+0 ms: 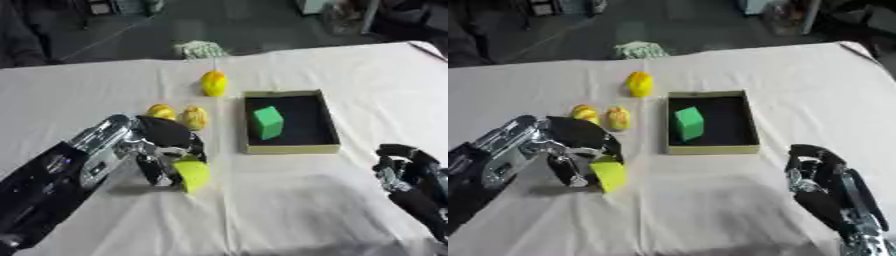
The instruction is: Pick up objects on the table and place them in the box.
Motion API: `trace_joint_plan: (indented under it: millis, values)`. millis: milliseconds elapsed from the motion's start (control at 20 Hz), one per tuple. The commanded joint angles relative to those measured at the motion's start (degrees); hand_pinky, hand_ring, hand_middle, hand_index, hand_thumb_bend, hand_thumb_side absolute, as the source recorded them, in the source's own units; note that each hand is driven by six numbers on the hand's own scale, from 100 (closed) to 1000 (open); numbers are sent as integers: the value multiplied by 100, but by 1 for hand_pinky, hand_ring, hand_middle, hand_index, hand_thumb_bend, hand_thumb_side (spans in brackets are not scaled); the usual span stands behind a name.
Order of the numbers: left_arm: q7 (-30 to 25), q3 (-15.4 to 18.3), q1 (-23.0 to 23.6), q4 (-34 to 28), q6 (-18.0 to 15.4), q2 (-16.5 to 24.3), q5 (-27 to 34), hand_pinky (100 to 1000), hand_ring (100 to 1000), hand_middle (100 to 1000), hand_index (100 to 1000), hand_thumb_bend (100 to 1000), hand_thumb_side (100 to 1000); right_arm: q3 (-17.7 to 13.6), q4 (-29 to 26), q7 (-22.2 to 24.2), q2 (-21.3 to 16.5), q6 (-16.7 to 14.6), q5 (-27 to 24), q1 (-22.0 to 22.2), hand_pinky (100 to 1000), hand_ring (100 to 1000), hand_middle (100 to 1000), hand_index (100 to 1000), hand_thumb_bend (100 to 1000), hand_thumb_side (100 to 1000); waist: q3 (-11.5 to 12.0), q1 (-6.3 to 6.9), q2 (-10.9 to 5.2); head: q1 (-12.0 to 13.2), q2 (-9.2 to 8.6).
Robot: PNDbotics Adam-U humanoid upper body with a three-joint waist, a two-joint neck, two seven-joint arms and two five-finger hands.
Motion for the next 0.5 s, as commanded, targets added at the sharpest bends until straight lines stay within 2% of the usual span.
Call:
trace_joint_plan:
  millis: [50,250,500]
  values:
    - [100,162,-230,-381,126,332,205,753,682,626,743,100,130,-5,-45,7,-50,-7,-14,-30,619,620,687,748,100,280,-3,-5,-61,-8,27]
    - [49,332,-560,-857,334,505,325,759,693,635,751,100,124,12,-42,22,-57,-7,-18,-18,619,620,687,748,100,287,-22,2,-70,2,27]
    - [182,388,-1071,-801,416,219,195,764,706,648,761,114,120,146,-65,133,-84,-4,-74,-111,619,619,686,748,100,293,-192,-31,40,111,27]
